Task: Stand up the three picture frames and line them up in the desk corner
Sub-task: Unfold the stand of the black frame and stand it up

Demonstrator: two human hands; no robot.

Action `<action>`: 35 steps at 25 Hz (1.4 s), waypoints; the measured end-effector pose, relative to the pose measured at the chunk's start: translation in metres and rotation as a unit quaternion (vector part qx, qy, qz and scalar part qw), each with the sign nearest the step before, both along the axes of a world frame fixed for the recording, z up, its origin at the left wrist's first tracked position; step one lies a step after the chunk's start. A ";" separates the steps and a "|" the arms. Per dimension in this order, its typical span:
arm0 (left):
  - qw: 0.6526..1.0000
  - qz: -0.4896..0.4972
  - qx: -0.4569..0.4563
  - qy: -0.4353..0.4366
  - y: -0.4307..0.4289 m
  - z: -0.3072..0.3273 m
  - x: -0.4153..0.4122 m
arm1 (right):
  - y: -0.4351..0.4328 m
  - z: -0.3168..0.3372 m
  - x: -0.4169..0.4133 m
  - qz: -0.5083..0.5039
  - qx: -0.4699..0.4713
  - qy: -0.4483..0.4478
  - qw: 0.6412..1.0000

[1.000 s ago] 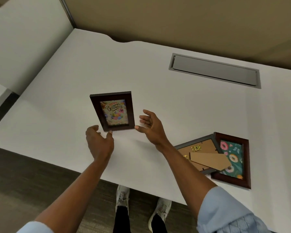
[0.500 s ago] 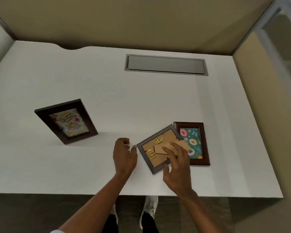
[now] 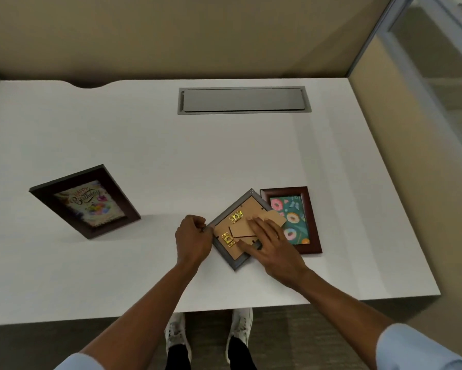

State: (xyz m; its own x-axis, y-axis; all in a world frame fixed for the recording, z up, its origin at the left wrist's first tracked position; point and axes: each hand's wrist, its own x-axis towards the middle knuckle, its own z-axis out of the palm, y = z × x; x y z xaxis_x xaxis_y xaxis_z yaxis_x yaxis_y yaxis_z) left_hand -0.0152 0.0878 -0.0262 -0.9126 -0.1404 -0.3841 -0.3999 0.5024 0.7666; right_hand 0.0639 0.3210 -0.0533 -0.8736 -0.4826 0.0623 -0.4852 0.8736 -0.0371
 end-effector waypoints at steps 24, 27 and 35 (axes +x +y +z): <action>0.977 -0.009 0.204 0.066 -0.053 0.053 -0.026 | -0.079 0.069 -0.080 -0.364 -0.606 -0.096 0.701; 0.979 -0.010 0.195 0.059 -0.055 0.051 -0.030 | -0.082 0.070 -0.082 -0.365 -0.593 -0.119 0.708; 0.964 0.023 0.256 0.061 -0.060 0.046 -0.030 | -0.090 0.077 -0.095 -0.324 -0.577 -0.160 0.733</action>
